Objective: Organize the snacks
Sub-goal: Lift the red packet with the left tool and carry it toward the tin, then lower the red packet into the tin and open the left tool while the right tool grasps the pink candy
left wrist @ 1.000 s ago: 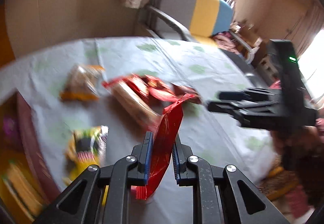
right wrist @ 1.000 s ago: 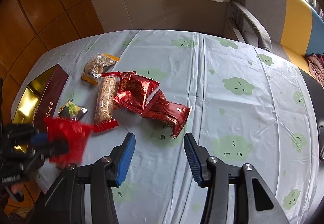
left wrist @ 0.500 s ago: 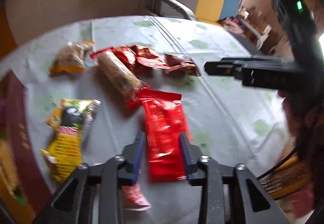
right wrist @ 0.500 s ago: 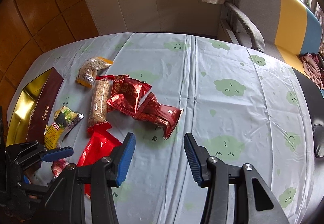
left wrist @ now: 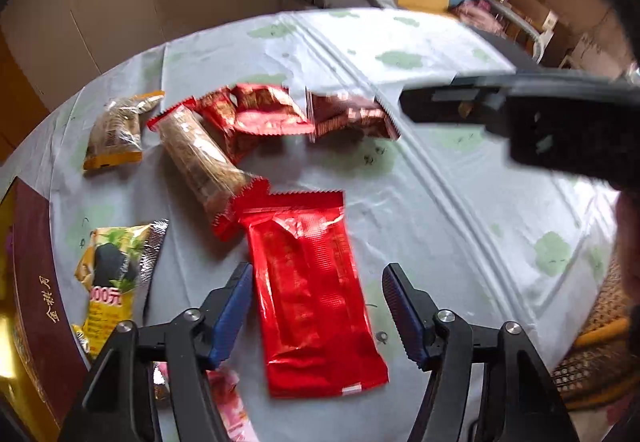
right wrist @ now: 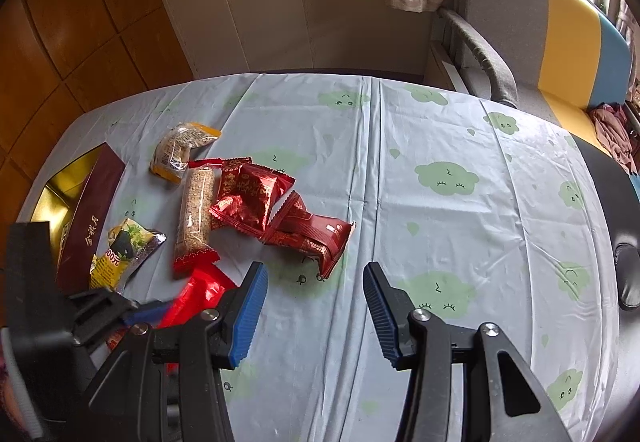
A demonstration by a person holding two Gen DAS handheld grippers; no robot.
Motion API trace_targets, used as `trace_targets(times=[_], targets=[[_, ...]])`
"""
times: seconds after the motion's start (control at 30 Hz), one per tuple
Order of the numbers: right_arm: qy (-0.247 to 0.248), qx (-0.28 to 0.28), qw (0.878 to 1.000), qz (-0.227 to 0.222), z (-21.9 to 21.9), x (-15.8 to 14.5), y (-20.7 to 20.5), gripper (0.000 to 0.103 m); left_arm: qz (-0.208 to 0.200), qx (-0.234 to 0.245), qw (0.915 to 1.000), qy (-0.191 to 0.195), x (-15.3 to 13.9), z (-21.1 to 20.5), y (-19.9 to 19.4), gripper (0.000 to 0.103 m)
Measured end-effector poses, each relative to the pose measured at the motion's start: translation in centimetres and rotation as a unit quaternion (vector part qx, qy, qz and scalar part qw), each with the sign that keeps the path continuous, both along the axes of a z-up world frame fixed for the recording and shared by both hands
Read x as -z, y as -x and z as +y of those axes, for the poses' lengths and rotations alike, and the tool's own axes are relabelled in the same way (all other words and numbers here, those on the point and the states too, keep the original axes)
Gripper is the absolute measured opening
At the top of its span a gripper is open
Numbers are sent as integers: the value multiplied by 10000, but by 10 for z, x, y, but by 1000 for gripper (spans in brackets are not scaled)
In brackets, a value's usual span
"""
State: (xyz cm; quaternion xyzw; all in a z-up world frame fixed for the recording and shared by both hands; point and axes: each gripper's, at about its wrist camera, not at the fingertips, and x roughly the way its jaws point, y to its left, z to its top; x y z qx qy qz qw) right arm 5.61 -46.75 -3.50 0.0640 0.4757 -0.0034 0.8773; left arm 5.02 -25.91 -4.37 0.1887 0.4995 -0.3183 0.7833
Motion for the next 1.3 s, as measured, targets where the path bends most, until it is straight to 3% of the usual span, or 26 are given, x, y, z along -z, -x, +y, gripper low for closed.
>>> trace_targets(times=[0.1,0.2,0.4,0.53,0.7,0.97,1.03,1.3], targets=[[50,-25,10000,-3,1,0,-1,51,-189,40,9998,4,3,5,4,39],[45,35,10000,-12,-1,1,0,51,-250,14,9996,126,2,13,9,38],[-163,211,9996,61,-11,4,-1,51,-425,-84,9954,853,-37,48,24,38],[-337,-360,9988,70,8,5,-2,51,-586,-280,9891,1322,-72,91,26,38],[-542,-1418,9881,231,55,13,5,51,-696,-960,9804,1576,-93,161,12,38],[-413,-2628,9632,373,130,21,26,52,-691,-2129,9597,1698,-89,262,-5,38],[-385,-2657,9620,505,145,26,23,57,-691,-2301,9558,1698,-85,275,-7,38],[-466,-2326,9686,743,174,51,13,58,-591,-2726,9440,1763,-68,312,-7,38]])
